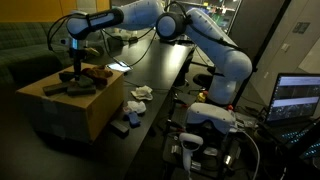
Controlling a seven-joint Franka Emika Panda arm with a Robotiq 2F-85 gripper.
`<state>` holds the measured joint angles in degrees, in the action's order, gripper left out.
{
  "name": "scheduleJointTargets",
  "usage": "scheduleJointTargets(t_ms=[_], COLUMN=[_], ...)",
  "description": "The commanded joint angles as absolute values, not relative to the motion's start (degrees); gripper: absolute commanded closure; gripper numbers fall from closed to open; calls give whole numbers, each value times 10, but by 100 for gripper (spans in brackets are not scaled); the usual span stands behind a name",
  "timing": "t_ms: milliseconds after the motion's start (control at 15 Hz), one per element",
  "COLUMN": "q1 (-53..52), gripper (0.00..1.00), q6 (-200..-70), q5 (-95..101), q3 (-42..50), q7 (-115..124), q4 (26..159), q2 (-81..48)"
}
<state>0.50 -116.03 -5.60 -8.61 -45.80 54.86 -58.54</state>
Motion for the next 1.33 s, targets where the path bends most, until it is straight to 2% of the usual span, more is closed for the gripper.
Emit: scheduleJointTargets(t_ms=[0, 67, 267, 400, 1000, 1133, 1200, 1267], q1=[3, 4, 4, 5, 2, 0, -1, -1], gripper=[81, 87, 94, 89, 90, 86, 64, 62], q6=[-1178, -1174, -1185, -1192, -1211, -1205, -1207, -1207], q5=[-39, -38, -34, -33, -5, 3, 7, 9], q3=[-82, -82, -74, -67, -24, -22, -22, -22], q7=[-447, -447, -431, -412, -245, -225, -216, -209], q4=[554, 552, 543, 531, 460, 455, 453, 450], q2=[-579, -579, -580, -586, -629, -633, -633, -634])
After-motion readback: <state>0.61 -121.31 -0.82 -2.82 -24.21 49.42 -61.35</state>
